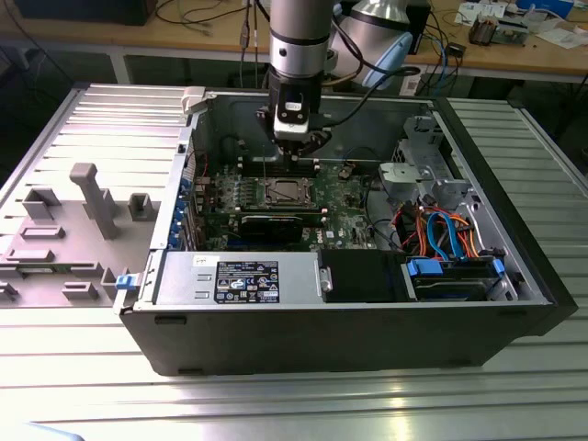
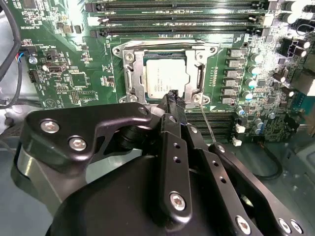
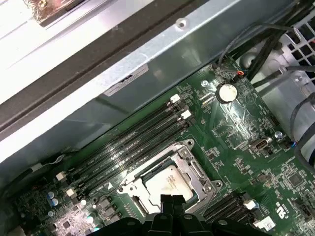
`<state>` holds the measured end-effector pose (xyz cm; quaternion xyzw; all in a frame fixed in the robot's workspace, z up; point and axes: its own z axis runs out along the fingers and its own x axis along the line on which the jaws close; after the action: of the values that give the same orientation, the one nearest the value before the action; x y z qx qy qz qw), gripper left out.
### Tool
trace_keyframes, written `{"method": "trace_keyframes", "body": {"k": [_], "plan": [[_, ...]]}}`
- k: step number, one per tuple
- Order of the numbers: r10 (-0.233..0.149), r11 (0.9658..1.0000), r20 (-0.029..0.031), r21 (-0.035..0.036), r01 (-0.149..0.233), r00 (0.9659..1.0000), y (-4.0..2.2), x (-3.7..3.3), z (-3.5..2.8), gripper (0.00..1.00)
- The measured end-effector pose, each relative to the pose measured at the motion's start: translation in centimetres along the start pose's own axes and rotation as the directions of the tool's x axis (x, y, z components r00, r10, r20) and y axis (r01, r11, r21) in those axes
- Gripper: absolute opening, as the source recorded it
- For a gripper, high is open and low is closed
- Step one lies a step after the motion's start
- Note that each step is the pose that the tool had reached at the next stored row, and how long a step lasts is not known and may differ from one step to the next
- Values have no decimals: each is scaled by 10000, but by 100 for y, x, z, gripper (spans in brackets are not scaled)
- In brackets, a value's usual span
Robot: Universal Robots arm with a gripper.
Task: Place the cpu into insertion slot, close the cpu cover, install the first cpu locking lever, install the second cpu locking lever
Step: 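Install the first cpu locking lever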
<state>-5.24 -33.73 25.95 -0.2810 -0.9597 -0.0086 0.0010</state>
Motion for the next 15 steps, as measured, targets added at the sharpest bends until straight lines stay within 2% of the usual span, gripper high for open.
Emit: {"method": "trace_keyframes", "body": {"k": [1, 2, 12, 15], "plan": [[-529, 9986, 75, -45, 530, 9986, -14, 22, 0, 11], [-546, 9985, 89, -54, 546, 9985, -17, 27, 0, 11], [-563, 9984, 94, -56, 564, 9984, -19, 28, 0, 11], [-957, 9954, 88, -54, 957, 9954, -19, 30, 0, 11]]}}
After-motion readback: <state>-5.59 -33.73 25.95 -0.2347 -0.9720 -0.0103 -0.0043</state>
